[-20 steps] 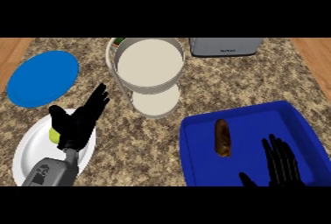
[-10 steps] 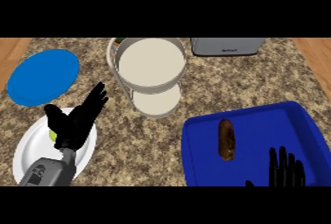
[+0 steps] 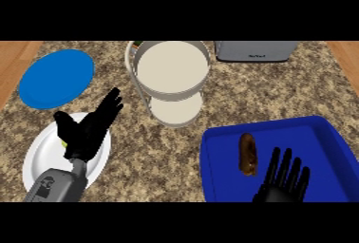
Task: Pick the sweet potato from the tray and place it in the tiered basket
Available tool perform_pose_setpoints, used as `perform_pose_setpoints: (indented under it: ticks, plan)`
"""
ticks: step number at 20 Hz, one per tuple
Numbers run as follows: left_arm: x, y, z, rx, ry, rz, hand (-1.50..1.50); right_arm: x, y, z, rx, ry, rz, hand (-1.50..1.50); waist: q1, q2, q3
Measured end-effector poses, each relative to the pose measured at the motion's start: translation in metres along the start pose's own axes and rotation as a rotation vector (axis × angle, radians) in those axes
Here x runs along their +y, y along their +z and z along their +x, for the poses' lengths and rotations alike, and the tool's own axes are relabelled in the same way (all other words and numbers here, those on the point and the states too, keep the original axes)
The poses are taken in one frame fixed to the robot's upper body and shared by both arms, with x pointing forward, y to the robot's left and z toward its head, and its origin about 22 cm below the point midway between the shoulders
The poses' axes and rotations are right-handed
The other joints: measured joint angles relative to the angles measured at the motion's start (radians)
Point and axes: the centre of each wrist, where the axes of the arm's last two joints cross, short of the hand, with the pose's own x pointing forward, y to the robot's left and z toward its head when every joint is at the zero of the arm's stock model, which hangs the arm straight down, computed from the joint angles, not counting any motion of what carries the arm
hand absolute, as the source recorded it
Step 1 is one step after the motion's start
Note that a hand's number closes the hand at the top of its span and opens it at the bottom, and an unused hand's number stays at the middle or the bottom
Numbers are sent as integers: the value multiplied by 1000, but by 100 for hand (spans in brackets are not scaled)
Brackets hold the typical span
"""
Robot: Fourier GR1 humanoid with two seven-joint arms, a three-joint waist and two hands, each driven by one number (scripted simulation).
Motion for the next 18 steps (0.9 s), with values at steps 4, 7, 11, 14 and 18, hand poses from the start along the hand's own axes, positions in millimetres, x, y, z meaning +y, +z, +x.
perform_pose_setpoints:
  ticks: [4, 7, 11, 14, 18]
  plan:
    - [-2, -1, -2, 8, 2, -8, 0, 1, 6, 29, 17, 96, 13, -150, 10, -1, 1]
    - [-5, -4, 1, 9, 6, -14, 0, 2, 9, 46, -3, 119, 26, -150, 14, -1, 2]
    - [-10, -6, 3, 6, 2, -17, 0, 7, 8, 57, -7, 154, 61, -150, 13, -3, 1]
    - [-4, -2, 1, 11, 2, -14, 0, 9, 5, 61, -1, 179, 73, -150, 13, -7, -1]
    - [-5, -1, -1, 12, 5, -7, 0, 9, 5, 63, 4, 196, 68, -150, 5, -10, 0]
